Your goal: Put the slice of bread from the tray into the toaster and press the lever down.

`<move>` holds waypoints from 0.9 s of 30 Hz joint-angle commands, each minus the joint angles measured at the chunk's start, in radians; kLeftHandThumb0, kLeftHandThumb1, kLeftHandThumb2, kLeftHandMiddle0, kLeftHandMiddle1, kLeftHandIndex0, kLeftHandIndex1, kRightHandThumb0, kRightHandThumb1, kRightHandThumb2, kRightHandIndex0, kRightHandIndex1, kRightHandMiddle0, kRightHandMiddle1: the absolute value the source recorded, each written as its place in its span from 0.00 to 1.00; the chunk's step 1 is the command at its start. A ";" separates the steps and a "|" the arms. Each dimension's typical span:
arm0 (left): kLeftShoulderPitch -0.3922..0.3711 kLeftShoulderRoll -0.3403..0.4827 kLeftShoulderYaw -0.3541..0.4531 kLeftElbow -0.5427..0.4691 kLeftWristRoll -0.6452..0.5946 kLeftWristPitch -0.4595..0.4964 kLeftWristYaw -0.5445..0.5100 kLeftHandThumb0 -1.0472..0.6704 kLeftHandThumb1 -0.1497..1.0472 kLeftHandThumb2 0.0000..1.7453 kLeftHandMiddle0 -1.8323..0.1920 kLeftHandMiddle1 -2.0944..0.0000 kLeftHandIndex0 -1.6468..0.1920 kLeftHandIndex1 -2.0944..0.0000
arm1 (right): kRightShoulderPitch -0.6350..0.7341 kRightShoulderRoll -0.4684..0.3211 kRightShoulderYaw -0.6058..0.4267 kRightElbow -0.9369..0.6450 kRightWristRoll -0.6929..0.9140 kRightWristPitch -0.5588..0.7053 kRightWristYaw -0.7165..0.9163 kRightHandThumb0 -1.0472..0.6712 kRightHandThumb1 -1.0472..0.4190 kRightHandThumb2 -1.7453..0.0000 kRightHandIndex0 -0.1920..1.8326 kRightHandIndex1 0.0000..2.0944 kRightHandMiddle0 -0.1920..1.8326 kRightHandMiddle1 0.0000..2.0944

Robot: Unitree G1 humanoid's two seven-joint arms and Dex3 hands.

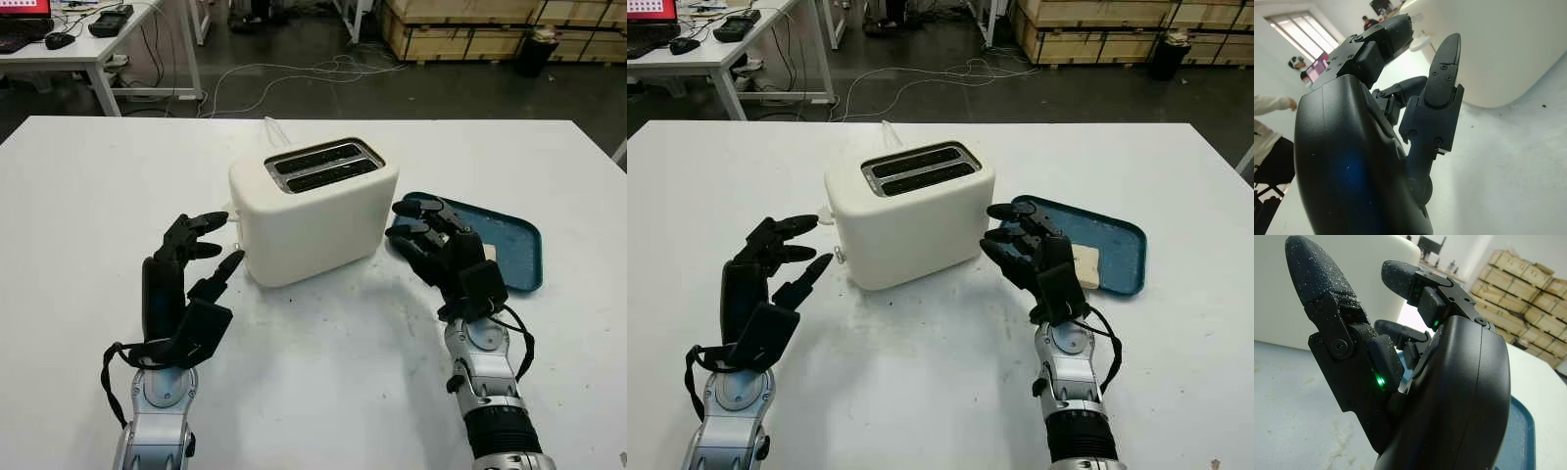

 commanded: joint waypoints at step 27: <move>0.000 0.052 0.056 0.007 0.036 -0.023 0.025 0.35 0.89 0.05 0.68 0.49 0.62 0.73 | 0.129 -0.291 -0.087 -0.091 -0.428 -0.236 -0.282 0.00 0.09 0.94 0.10 0.59 0.10 0.50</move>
